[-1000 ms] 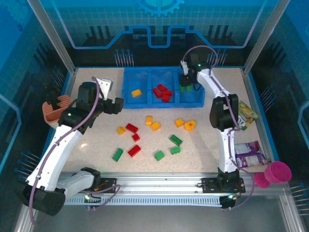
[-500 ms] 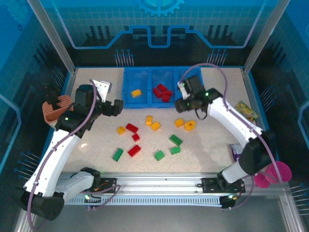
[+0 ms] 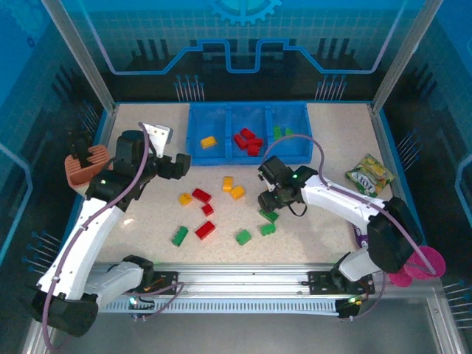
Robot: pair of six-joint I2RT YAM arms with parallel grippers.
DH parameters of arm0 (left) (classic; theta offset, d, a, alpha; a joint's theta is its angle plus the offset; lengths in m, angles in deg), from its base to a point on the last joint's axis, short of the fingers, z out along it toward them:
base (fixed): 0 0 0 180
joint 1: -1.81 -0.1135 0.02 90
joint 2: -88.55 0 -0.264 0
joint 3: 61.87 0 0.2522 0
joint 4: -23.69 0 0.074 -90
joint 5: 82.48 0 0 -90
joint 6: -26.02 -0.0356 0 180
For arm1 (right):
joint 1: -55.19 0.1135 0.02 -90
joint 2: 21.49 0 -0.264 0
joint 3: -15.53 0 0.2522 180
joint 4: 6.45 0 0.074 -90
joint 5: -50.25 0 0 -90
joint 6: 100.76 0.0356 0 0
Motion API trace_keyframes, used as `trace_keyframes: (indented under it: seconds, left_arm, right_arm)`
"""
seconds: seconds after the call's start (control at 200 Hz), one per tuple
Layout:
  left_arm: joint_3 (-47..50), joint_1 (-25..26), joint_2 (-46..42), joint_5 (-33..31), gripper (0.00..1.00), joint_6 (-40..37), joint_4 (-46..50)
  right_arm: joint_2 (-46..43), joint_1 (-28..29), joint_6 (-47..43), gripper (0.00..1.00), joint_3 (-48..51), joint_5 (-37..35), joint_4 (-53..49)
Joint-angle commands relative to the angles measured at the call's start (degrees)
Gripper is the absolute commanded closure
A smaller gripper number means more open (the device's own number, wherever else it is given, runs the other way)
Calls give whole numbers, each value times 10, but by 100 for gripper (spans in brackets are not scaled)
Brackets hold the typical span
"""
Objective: Sort the legos into containers by color
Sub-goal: Pick up the lego from the bottom-center of the table.
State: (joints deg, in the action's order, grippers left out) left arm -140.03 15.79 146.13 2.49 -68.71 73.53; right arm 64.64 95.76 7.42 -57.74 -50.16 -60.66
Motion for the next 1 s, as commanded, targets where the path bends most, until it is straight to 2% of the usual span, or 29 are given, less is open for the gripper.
trace_keyframes:
  seconds: [0.0,0.515,0.575,0.836,0.991]
  left_arm:
    - [6,-5,-10,9,1,-11,-9]
    - [11,-5,-6,3,1,-14,-7]
    - [11,-5,-5,2,1,-14,-9]
    - [9,-5,5,-1,1,-18,-9]
    - [8,-5,10,-4,1,-20,-10]
  right_arm:
    - [39,10,-17,38,4,26,26]
    - [142,20,-60,41,-9,32,34]
    - [150,23,-59,43,-9,35,35]
    - [161,33,-44,67,-15,28,13]
    - [123,14,-41,70,-29,-1,-14]
